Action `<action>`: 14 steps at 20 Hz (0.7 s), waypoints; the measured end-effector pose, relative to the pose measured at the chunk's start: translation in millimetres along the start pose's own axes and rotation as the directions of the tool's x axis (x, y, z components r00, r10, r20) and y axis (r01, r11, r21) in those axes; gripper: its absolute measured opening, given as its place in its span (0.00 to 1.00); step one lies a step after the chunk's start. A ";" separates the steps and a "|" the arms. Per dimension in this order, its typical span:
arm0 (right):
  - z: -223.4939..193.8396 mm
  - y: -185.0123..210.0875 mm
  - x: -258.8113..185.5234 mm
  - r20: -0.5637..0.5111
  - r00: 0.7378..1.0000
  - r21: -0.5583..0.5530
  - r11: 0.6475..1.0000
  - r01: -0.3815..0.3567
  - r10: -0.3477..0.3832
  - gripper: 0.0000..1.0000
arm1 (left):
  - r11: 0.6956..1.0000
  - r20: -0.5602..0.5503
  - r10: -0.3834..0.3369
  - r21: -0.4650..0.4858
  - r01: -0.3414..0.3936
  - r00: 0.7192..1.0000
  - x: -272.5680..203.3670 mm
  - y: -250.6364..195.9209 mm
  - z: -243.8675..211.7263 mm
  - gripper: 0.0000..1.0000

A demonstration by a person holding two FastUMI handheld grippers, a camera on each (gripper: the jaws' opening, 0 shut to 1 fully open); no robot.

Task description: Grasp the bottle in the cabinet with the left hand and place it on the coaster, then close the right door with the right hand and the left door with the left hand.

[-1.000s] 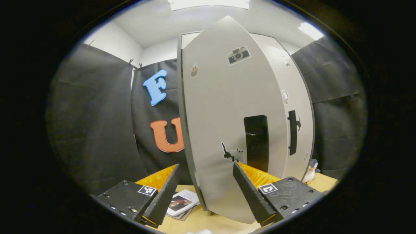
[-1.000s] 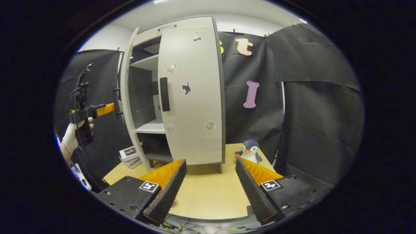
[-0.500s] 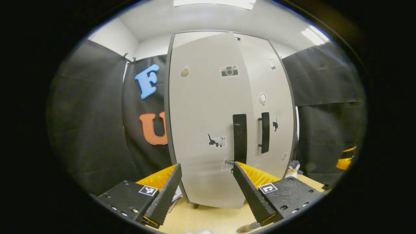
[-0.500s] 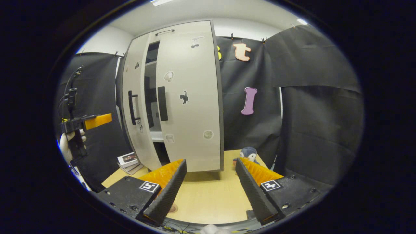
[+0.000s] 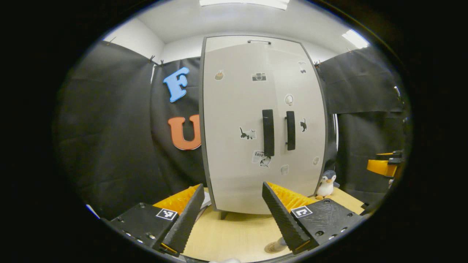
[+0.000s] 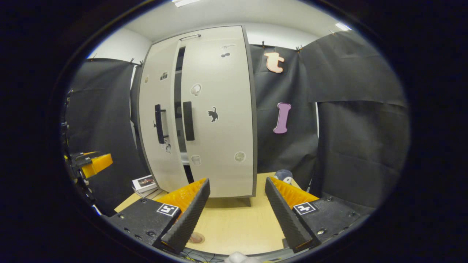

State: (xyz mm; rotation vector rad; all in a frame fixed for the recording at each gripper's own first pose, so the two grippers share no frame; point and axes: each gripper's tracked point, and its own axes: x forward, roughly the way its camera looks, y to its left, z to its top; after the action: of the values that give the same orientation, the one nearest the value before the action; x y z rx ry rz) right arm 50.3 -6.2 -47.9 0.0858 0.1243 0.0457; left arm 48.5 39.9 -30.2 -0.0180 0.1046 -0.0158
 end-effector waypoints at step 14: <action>7.1 19.5 -6.2 0.022 1.000 -0.022 1.000 0.004 -0.004 0.96 | 1.000 0.030 0.007 -0.004 -0.007 1.000 -10.4 12.2 6.3 0.97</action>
State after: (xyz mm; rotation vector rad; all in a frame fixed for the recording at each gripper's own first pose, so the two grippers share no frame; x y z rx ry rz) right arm 44.2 12.3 -38.4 0.0642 0.1020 0.0420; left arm 38.9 52.3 -23.1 -0.0214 0.0750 -0.0084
